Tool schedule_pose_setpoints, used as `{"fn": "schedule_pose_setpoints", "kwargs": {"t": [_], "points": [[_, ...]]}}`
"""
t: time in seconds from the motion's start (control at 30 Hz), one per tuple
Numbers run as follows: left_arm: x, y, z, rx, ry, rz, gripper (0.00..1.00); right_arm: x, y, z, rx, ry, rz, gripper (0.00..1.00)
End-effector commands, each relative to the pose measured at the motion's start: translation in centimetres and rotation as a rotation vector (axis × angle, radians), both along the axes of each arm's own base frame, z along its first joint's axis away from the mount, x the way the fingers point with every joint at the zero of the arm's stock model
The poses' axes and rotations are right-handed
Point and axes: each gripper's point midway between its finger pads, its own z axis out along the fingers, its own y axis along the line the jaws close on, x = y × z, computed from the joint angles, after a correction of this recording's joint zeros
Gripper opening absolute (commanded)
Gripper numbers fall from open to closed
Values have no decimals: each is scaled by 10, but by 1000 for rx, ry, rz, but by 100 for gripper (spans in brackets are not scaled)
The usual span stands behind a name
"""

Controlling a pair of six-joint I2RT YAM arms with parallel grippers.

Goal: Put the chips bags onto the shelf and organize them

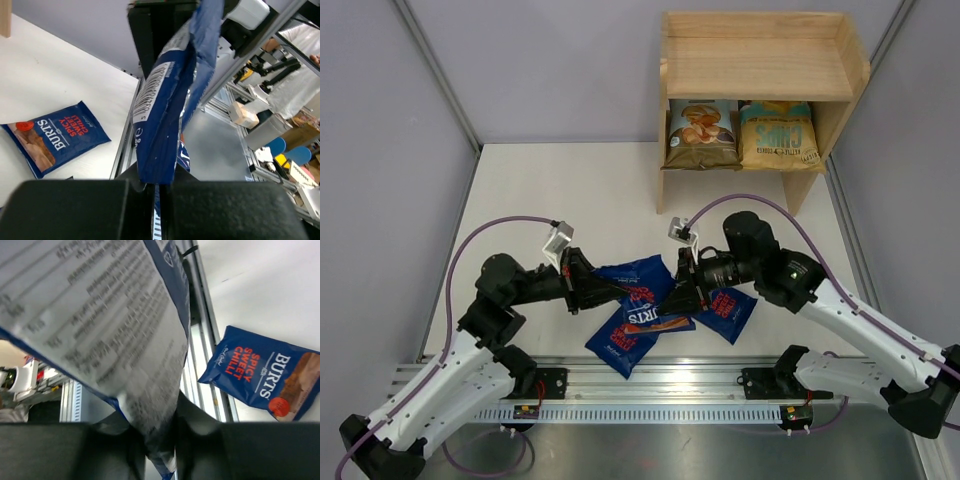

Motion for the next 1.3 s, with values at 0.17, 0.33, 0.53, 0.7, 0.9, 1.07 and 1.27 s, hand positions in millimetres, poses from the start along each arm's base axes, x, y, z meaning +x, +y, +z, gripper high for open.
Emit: {"fn": "schedule_pose_setpoints", "kwargs": {"t": [0.17,0.33,0.53,0.7,0.9,1.07,1.27], "points": [[23,13,68,-171,-41,198,0,25,-31,11,-27,-117,-271,96],[45,19,83,-260,60,316,0,44,-47,27,84,-123,-502,99],[54,22,104,-482,199,299,0,53,-65,57,409,-97,-686,100],[55,25,118,-668,315,220,0,51,-66,65,685,66,-698,91],[60,4,117,-690,375,204,0,48,-42,92,833,103,-549,82],[60,-4,111,-681,397,196,0,51,-46,109,907,54,-555,81],[64,-5,100,-681,424,215,0,46,-43,112,902,1,-515,79]]}}
